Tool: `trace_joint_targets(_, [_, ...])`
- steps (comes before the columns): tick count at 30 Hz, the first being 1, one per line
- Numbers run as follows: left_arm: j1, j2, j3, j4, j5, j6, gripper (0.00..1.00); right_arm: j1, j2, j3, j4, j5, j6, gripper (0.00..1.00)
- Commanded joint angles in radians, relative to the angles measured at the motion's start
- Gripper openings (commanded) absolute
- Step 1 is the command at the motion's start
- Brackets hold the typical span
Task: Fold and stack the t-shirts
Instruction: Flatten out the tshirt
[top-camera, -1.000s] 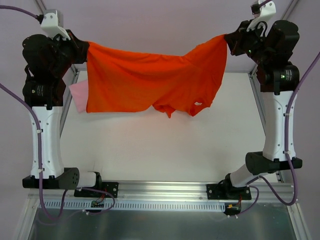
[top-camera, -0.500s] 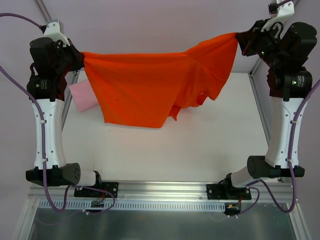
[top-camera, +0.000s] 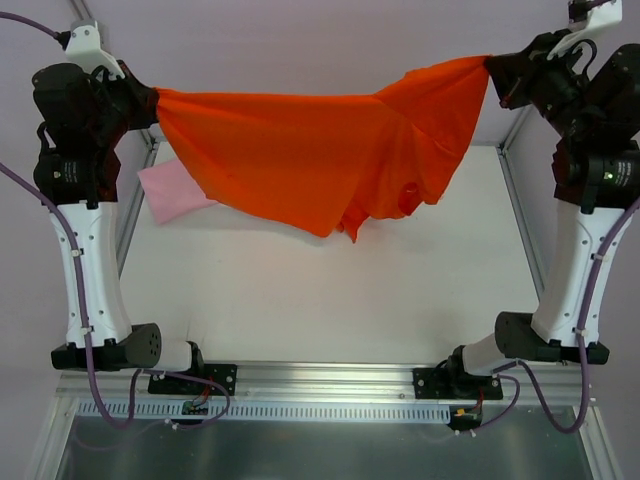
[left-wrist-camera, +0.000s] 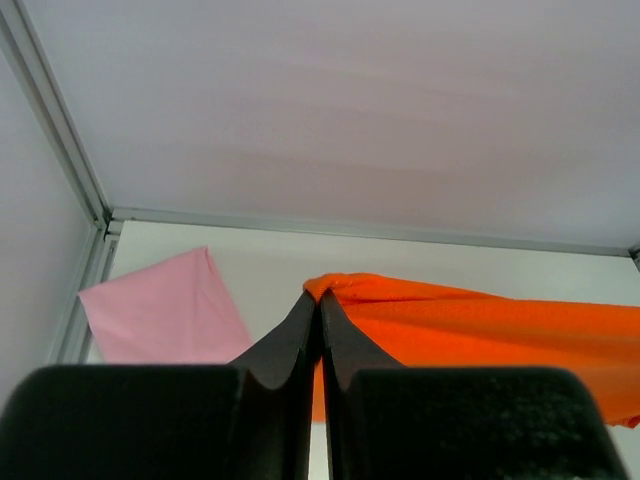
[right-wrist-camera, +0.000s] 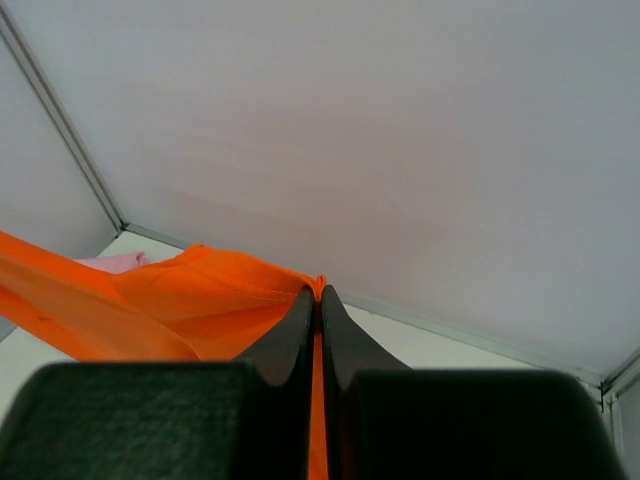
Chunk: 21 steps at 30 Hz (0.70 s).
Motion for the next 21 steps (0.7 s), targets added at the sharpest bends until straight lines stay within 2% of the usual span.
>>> trace_joint_targets(1, [0.017, -0.062, 0.051, 0.021, 0.041, 0.041, 0.0, -0.015, -0.075, 0.053, 0.083, -0.054, 0.019, 0.01])
trace_joint_targets(9, [0.017, -0.259, 0.085, 0.002, 0.101, 0.019, 0.0, -0.015, -0.314, -0.004, 0.099, -0.068, 0.0, 0.01])
trace_joint_targets(17, [0.017, -0.47, 0.093, -0.074, -0.005, -0.03, 0.0, -0.015, -0.511, -0.061, 0.045, -0.05, -0.033, 0.01])
trace_joint_targets(21, [0.019, -0.471, 0.091, -0.121, -0.067, -0.079, 0.0, -0.015, -0.545, -0.091, 0.01, 0.004, -0.036, 0.01])
